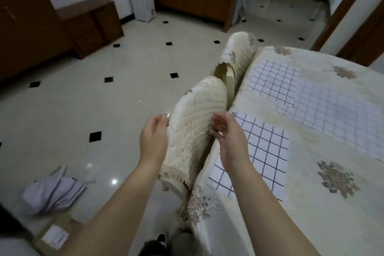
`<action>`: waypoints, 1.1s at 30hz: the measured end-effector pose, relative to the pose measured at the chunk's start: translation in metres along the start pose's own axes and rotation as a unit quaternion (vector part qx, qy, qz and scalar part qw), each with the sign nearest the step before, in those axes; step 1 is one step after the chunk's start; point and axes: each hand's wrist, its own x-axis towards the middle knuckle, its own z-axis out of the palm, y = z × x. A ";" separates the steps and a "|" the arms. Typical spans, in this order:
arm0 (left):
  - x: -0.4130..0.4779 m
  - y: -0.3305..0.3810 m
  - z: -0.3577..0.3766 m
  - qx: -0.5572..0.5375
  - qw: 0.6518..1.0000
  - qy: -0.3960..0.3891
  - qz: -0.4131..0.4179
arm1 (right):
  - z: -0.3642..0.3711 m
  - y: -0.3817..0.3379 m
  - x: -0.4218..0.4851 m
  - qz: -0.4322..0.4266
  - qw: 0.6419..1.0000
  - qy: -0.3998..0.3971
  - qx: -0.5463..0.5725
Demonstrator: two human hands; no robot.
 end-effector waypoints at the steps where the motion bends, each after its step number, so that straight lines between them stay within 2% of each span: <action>1: 0.001 0.000 -0.013 -0.003 1.000 0.018 0.000 | 0.015 0.002 0.001 0.001 1.000 -0.025 -0.004; 8: 0.014 -0.001 -0.103 -0.039 0.990 0.138 -0.007 | 0.122 0.020 -0.004 0.004 0.983 -0.177 -0.041; 14: 0.031 -0.005 -0.171 -0.060 0.977 0.201 -0.024 | 0.197 0.067 -0.009 0.041 0.967 -0.242 -0.072; 24: 0.111 -0.043 -0.270 -0.076 0.973 0.204 -0.082 | 0.301 0.163 0.022 0.109 0.960 -0.215 -0.141; 33: 0.225 -0.059 -0.311 -0.048 0.980 0.146 -0.129 | 0.369 0.203 0.078 0.143 0.966 -0.141 -0.160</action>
